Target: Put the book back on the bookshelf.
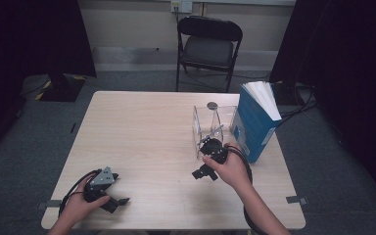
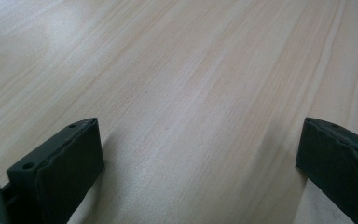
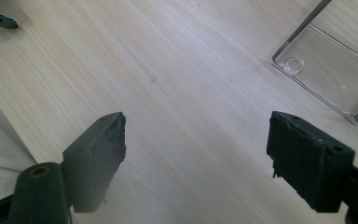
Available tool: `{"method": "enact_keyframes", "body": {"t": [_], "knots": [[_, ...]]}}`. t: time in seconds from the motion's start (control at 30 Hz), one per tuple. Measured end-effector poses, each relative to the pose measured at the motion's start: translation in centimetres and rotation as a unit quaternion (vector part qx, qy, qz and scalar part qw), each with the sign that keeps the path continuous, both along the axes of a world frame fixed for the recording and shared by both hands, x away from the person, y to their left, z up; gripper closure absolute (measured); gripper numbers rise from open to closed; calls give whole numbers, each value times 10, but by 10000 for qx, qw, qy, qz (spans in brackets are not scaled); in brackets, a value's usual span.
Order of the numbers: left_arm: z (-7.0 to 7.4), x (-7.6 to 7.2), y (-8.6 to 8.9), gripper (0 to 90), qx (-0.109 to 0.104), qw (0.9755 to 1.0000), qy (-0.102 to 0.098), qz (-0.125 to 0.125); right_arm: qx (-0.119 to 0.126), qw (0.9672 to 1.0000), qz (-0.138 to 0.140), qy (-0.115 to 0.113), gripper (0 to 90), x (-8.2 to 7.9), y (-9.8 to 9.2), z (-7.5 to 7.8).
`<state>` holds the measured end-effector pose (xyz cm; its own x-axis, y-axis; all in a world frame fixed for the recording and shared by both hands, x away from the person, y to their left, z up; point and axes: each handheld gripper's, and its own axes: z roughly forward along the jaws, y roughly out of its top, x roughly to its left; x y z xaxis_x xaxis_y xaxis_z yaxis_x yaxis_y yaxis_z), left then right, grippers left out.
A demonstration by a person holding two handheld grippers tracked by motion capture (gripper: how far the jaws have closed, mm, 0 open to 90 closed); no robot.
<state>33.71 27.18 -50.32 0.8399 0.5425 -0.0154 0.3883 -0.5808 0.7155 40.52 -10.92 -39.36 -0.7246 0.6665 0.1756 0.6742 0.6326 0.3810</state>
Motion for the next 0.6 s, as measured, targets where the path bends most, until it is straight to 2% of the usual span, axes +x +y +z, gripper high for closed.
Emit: {"method": "enact_keyframes", "body": {"t": [0.23, 0.33, 0.6], "knots": [[0, 0, 0, 0, 7, 10000, 2, 0, 71, 9999, 86, 27, 193, -1, 9, -11], [0, 0, 0, 0, 13, 10000, -5, 13, 4, 9999, 136, 27, 193, -2, 15, -17], [0, 0, 0, 0, 1, 10000, -5, 4, 53, 9996, 244, 103, 193, -5, 29, -31]]}}
